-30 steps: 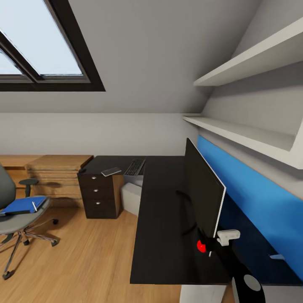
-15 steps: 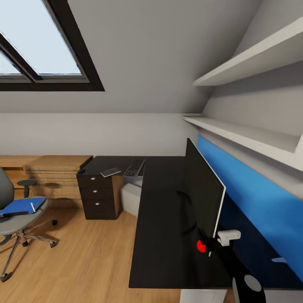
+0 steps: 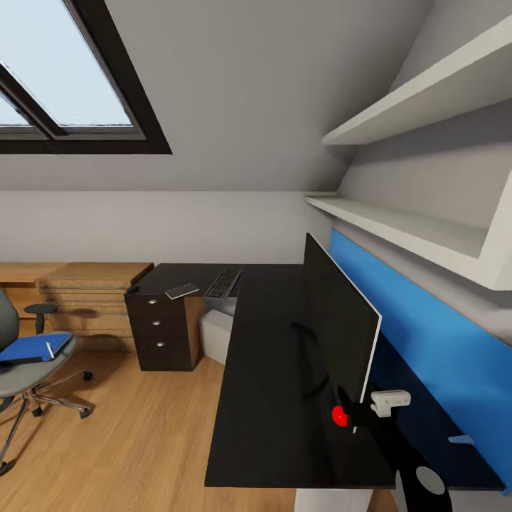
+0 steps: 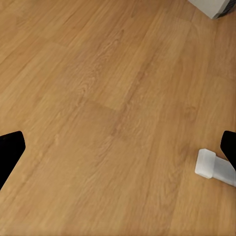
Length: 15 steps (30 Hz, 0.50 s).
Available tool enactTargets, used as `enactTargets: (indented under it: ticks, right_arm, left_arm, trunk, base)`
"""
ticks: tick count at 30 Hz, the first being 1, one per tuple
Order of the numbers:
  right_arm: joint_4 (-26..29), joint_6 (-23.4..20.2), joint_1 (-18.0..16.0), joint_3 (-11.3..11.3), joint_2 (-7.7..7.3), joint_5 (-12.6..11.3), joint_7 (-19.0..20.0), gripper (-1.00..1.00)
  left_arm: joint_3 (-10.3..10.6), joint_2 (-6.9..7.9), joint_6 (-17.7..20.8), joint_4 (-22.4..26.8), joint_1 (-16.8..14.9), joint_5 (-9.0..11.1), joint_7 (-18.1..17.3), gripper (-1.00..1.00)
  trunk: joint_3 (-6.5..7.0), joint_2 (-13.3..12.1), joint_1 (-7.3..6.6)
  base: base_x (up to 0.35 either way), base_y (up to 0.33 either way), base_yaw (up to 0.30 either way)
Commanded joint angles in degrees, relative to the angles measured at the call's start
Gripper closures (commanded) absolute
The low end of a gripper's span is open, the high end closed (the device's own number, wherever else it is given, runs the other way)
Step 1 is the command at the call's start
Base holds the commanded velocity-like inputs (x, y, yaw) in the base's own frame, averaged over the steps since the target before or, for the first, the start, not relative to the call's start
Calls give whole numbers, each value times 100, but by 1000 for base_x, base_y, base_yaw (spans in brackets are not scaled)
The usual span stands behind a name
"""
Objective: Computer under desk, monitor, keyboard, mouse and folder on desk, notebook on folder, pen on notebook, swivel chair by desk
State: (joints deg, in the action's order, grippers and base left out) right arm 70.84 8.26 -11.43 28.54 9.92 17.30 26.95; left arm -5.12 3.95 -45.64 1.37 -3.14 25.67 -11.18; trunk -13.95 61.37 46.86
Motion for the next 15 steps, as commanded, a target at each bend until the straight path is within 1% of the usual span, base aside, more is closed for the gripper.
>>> enactTargets:
  ticks: [1,15]
  right_arm:
    - [1,35,-8,28,8,58,30,-100]
    - [4,35,-8,28,8,54,39,-100]
  left_arm:
    - [-46,1,-6,-6,-4,18,-60,-100]
    - [-49,-1,-6,-6,-3,20,-60,-100]
  trunk:
    - [-7,5,0]
    - [-7,5,0]
  base:
    - [0,-4,0]
    - [0,-1,0]
